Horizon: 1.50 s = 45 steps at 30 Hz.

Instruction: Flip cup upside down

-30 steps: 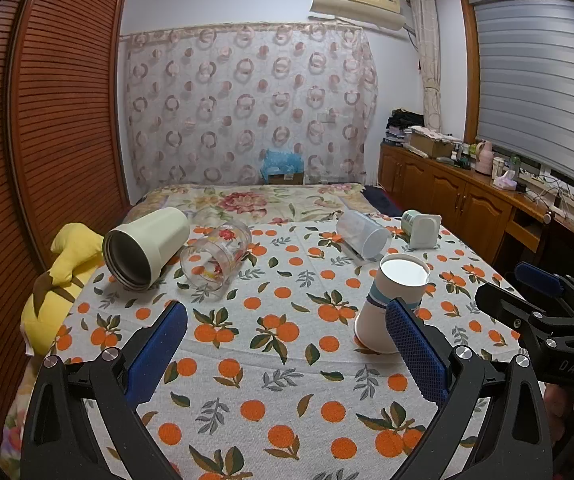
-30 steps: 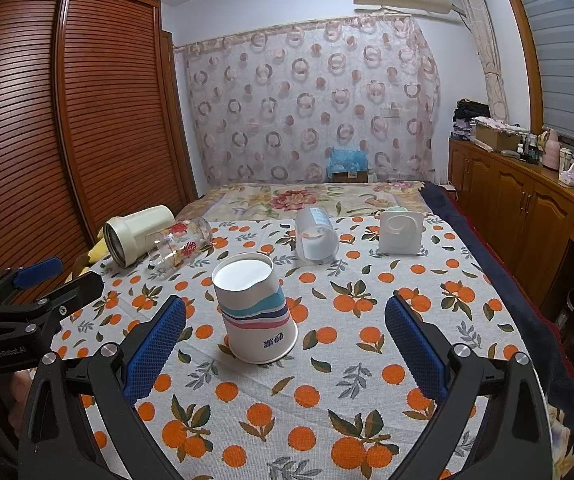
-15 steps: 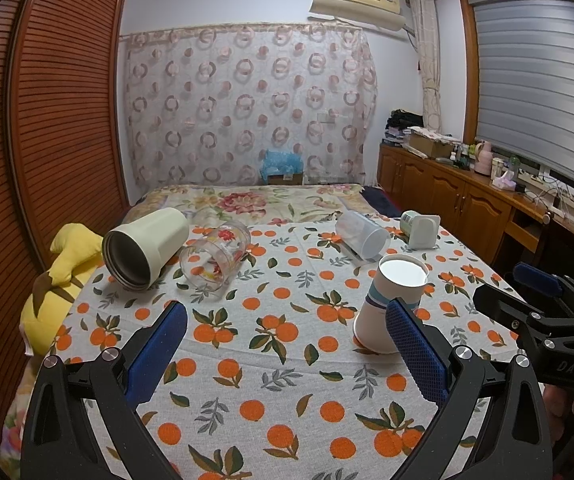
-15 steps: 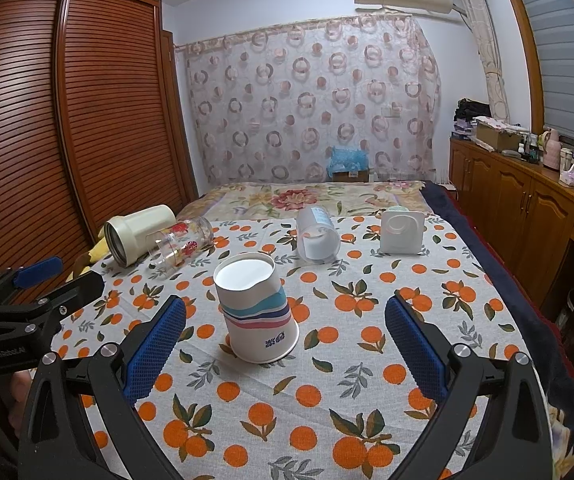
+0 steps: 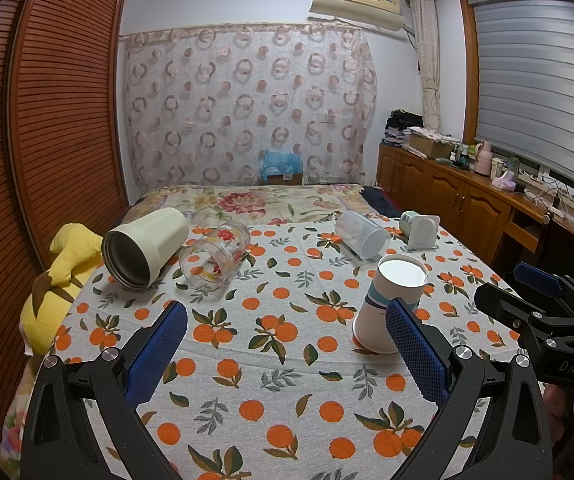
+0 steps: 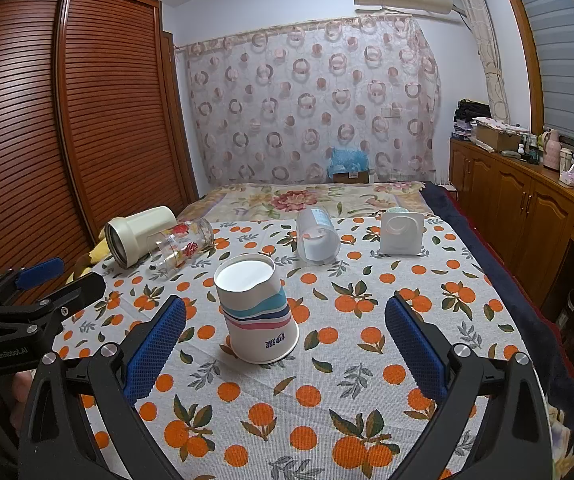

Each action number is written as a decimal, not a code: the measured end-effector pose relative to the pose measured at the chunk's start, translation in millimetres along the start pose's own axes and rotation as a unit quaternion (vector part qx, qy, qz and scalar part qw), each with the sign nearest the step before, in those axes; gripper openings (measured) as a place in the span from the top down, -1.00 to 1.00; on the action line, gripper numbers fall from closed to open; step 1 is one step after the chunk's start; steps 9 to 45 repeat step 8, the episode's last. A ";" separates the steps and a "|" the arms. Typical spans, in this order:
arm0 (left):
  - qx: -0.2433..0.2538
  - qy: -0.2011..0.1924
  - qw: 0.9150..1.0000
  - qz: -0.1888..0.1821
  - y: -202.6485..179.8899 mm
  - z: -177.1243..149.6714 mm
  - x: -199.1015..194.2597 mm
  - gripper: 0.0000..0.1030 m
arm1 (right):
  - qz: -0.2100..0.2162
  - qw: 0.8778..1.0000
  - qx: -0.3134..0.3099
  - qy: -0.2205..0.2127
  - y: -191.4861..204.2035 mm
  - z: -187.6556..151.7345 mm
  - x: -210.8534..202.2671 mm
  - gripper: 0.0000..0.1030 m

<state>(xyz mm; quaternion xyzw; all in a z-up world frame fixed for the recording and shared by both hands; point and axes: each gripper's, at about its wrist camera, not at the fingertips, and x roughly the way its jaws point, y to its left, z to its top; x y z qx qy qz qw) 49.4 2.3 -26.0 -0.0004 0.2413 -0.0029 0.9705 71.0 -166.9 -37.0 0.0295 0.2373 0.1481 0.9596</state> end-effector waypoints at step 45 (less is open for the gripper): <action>0.001 0.000 1.000 -0.001 0.0 0.3 0.6 -0.87 | 0.000 1.000 0.000 0.000 -0.6 -0.2 -0.4 -0.95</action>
